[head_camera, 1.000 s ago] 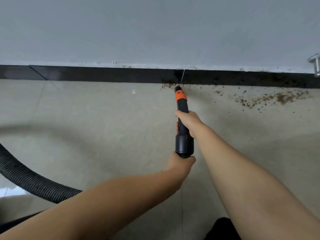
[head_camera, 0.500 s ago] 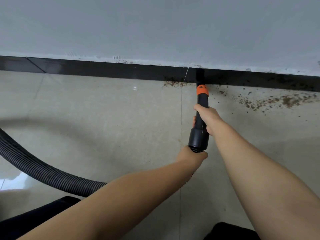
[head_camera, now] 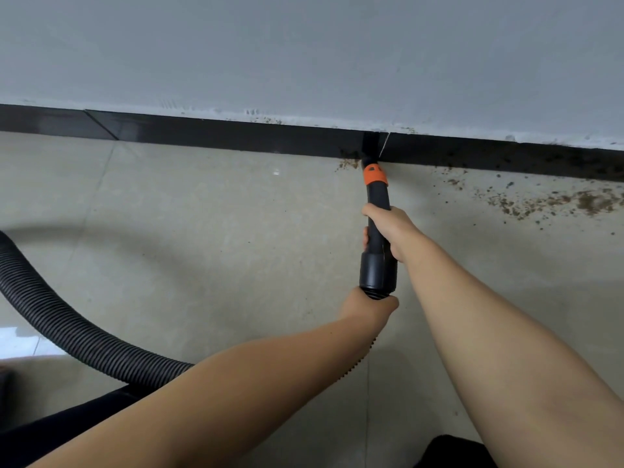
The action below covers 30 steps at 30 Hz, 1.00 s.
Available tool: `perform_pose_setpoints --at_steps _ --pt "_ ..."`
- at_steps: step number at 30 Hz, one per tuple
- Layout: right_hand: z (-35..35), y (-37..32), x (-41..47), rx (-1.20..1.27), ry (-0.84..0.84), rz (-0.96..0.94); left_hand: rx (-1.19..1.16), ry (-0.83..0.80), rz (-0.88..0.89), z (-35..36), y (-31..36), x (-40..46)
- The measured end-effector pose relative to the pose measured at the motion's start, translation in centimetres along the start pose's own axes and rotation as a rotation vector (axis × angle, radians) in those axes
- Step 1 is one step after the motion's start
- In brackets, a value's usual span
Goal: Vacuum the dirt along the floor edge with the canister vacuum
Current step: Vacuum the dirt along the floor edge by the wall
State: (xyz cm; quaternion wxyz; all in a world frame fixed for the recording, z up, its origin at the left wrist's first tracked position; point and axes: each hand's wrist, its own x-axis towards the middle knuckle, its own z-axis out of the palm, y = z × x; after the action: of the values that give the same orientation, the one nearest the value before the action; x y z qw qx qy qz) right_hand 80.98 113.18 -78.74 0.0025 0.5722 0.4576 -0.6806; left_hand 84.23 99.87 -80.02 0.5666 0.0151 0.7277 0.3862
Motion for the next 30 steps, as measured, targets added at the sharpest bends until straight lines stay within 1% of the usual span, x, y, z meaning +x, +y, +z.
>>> perform_pose_setpoints --at_steps 15,22,26,30 --pt "3.1 -0.7 -0.3 -0.047 -0.06 -0.012 -0.046 0.039 -0.009 -2.4 0.2 -0.3" --pt "2.3 0.9 -1.2 -0.061 -0.051 0.011 -0.053 -0.011 -0.029 -1.7 -1.2 -1.6" --pt "2.8 1.2 -1.8 -0.105 -0.085 0.017 -0.099 0.026 -0.047 -1.2 -1.7 -2.5" --pt "4.0 -0.2 -1.4 -0.108 -0.097 -0.008 -0.097 0.044 -0.018 -2.7 -0.3 -2.1"
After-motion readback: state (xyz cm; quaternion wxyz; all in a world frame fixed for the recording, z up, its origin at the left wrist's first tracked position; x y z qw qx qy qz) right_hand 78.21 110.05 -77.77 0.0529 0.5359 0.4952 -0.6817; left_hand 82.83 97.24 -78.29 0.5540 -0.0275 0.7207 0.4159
